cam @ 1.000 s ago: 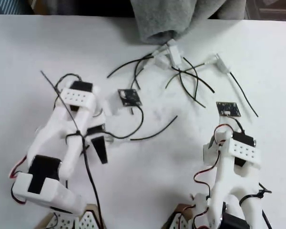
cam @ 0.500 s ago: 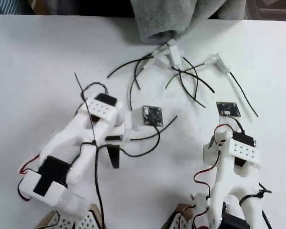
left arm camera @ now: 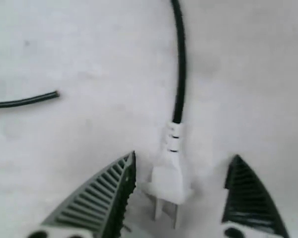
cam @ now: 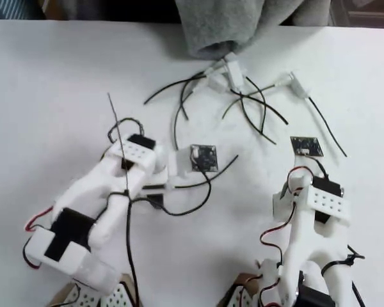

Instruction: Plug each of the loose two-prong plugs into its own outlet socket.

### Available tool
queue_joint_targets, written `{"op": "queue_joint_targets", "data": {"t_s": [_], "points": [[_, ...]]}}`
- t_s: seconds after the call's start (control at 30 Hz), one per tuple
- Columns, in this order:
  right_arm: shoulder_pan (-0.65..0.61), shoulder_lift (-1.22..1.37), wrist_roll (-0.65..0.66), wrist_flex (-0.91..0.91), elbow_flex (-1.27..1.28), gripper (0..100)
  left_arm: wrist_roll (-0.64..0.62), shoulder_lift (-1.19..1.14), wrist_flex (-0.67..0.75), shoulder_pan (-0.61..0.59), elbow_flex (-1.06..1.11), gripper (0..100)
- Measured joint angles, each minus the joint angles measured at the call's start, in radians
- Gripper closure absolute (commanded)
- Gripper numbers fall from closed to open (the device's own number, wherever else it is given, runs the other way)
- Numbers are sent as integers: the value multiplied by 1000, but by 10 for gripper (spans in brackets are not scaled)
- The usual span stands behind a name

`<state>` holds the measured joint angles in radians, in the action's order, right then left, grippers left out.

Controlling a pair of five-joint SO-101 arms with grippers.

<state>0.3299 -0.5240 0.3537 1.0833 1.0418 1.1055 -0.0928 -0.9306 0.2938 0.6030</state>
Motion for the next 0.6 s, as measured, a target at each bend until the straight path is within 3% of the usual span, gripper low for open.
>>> {"op": "queue_joint_targets", "data": {"t_s": [0.3, 0.4, 0.6], "points": [[0, 0, 0, 0, 0, 978, -2, -91, -44, 12, -51, 913], [0, 0, 0, 0, 0, 978, -2, -110, -57, 12, -78, 985], [0, 0, 0, 0, 0, 978, -2, -114, -58, 12, -121, 976]]}}
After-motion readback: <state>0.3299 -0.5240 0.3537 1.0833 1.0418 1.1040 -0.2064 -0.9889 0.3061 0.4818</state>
